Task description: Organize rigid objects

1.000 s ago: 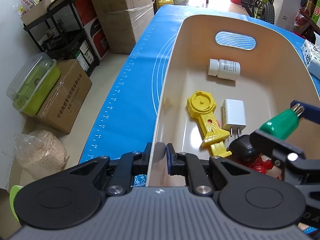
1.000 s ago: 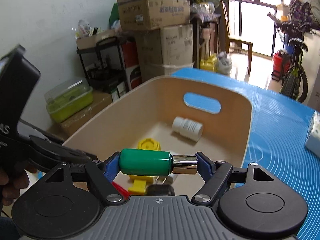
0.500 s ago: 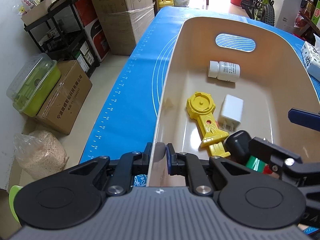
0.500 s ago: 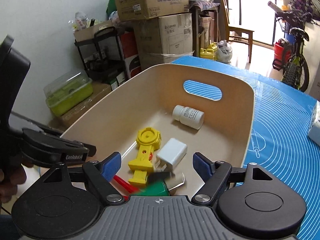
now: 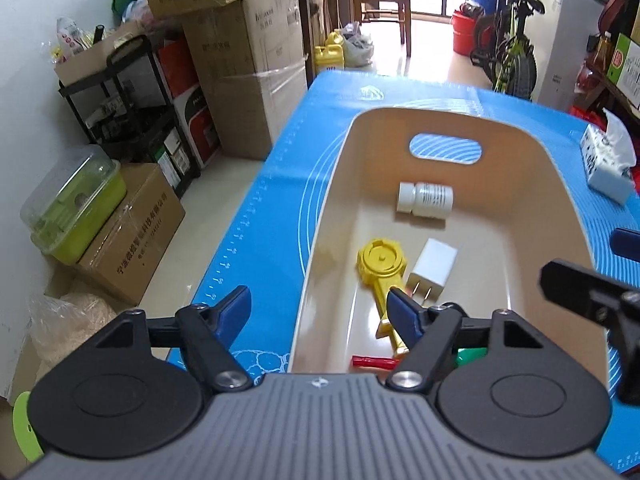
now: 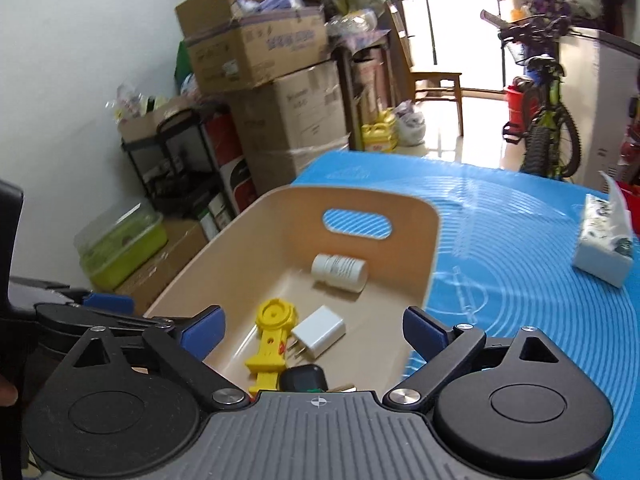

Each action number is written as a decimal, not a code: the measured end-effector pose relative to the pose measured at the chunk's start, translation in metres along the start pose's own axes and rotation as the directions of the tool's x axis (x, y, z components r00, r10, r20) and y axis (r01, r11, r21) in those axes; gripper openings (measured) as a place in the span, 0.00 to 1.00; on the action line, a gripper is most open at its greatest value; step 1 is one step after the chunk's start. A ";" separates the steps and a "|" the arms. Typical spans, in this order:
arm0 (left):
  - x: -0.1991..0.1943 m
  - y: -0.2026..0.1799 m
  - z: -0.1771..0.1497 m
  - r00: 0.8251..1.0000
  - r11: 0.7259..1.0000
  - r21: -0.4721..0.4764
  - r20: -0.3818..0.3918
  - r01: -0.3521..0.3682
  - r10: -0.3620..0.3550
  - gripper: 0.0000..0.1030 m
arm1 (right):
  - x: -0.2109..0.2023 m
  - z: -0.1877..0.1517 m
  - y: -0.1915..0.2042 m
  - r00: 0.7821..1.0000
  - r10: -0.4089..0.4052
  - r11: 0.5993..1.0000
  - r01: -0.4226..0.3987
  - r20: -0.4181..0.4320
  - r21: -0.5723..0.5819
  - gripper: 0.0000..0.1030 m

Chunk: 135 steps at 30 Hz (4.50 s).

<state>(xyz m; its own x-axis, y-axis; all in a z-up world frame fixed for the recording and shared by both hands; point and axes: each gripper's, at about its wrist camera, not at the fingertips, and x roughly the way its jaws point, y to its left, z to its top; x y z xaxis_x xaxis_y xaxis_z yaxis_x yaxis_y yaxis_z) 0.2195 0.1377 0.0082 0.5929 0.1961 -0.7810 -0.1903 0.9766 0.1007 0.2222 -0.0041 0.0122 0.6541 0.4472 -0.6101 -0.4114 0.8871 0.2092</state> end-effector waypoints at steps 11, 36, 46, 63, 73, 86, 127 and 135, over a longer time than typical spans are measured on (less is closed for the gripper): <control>-0.046 -0.010 -0.001 0.996 1.000 0.006 0.083 -0.014 0.013 0.73 | -0.049 0.002 -0.007 0.996 -0.073 0.997 0.071 0.054 0.034 0.94; -0.137 -0.044 -0.071 0.990 0.998 0.052 0.136 0.019 -0.026 0.73 | -0.185 -0.042 -0.012 0.971 -0.190 0.982 0.184 0.145 0.051 0.95; -0.160 -0.055 -0.104 0.980 0.999 0.034 0.195 0.035 -0.041 0.73 | -0.216 -0.074 -0.019 0.962 -0.228 0.972 0.215 0.149 0.094 0.95; -0.170 -0.064 -0.164 0.973 0.995 0.073 0.217 0.065 -0.079 0.73 | -0.248 -0.139 0.001 0.945 -0.287 0.957 0.273 0.159 0.101 0.95; -0.180 -0.069 -0.184 0.960 0.994 0.078 0.264 0.072 -0.090 0.73 | -0.263 -0.168 0.006 0.928 -0.312 0.949 0.292 0.204 0.121 0.95; -0.186 -0.083 -0.198 0.936 0.992 0.105 0.339 0.065 -0.097 0.73 | -0.279 -0.189 0.007 0.897 -0.328 0.945 0.308 0.298 0.112 0.95; -0.176 -0.079 -0.202 0.947 0.993 0.098 0.307 0.069 -0.096 0.73 | -0.268 -0.196 -0.002 0.897 -0.345 0.939 0.325 0.275 0.117 0.95; -0.176 -0.079 -0.202 0.947 0.993 0.098 0.307 0.072 -0.099 0.73 | -0.268 -0.196 -0.001 0.898 -0.346 0.938 0.326 0.272 0.116 0.95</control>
<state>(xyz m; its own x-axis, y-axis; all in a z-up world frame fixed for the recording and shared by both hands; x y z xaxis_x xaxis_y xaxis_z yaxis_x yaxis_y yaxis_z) -0.0277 0.0079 0.0130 0.8200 0.1167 -0.5604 -0.0697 0.9921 0.1045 -0.0769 -0.1467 0.0257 0.9023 0.1262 -0.4123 -0.0992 0.9913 0.0863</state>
